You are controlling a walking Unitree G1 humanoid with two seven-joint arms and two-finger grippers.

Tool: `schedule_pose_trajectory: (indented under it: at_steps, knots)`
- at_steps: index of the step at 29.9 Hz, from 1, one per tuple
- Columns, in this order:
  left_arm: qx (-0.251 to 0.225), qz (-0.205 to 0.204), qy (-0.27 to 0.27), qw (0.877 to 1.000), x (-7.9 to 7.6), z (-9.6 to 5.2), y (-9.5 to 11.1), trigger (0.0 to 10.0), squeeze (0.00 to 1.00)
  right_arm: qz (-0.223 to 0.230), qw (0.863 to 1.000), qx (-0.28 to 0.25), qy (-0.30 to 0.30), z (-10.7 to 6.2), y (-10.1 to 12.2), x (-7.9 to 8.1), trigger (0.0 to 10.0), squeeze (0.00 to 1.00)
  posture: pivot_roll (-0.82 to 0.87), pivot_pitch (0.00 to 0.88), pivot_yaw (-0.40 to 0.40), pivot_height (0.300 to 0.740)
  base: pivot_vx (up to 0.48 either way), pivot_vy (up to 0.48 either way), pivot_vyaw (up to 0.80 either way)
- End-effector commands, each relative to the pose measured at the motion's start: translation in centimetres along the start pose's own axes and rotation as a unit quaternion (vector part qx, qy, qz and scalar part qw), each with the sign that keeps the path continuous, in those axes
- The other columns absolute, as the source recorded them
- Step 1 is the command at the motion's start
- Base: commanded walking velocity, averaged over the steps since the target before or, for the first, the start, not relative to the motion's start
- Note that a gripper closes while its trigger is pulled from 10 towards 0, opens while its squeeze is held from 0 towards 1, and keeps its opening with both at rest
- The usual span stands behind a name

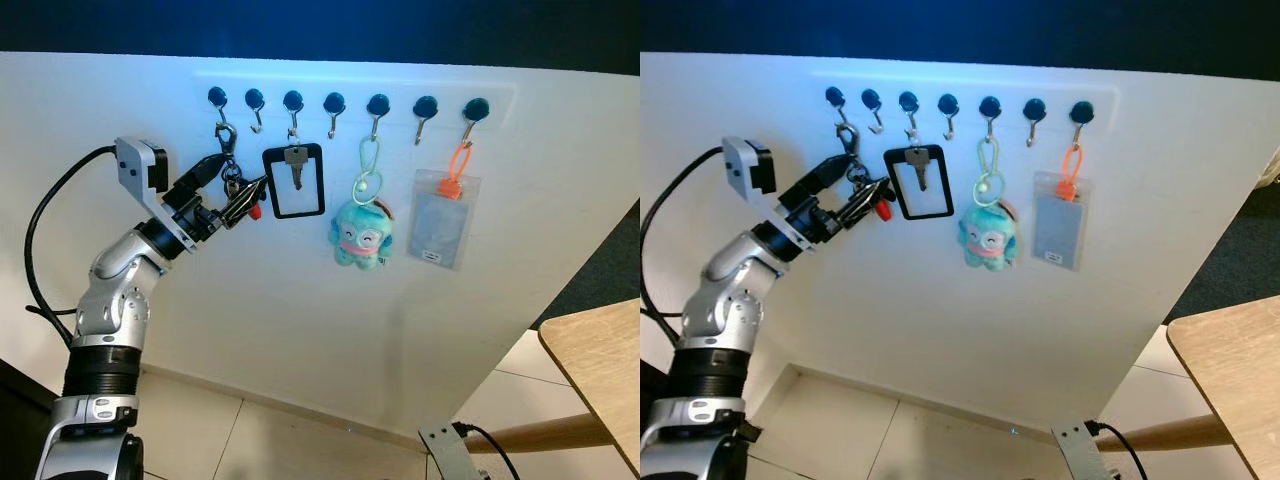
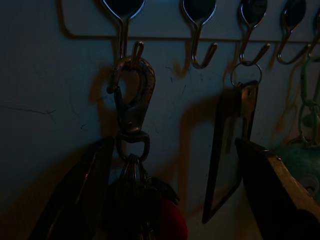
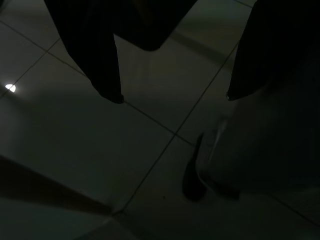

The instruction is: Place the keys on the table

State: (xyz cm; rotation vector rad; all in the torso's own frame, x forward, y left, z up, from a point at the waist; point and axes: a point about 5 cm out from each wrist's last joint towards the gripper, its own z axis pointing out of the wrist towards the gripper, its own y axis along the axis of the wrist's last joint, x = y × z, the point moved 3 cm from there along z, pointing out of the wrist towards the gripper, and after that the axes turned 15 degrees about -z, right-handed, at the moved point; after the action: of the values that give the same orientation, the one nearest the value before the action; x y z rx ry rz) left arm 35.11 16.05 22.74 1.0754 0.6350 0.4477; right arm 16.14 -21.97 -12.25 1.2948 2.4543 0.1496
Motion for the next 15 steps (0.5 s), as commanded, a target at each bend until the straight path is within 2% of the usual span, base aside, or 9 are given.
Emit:
schedule_pose_trajectory:
  at_steps: [1,3,15]
  knots:
    - [0.000,-0.004,0.006,1.000,0.06,0.52,-0.01,2.4,0.00,-0.001,1.000,0.005,0.009,-0.02,-0.74,0.58,10.0,0.00,-0.10,0.044,0.082,0.740,0.000,0.000,0.00]
    - [-0.004,-0.005,0.001,1.000,-0.10,0.70,0.08,0.1,0.00,0.000,1.000,0.007,0.009,-0.05,-1.03,0.59,10.0,0.00,-0.10,0.044,0.082,0.740,0.000,0.000,0.00]
    - [-0.004,-0.005,-0.009,1.000,-0.60,1.43,0.05,0.0,0.00,0.000,1.000,0.009,0.008,-0.09,-1.42,0.63,10.0,0.00,-0.10,0.046,0.083,0.740,0.000,0.000,0.00]
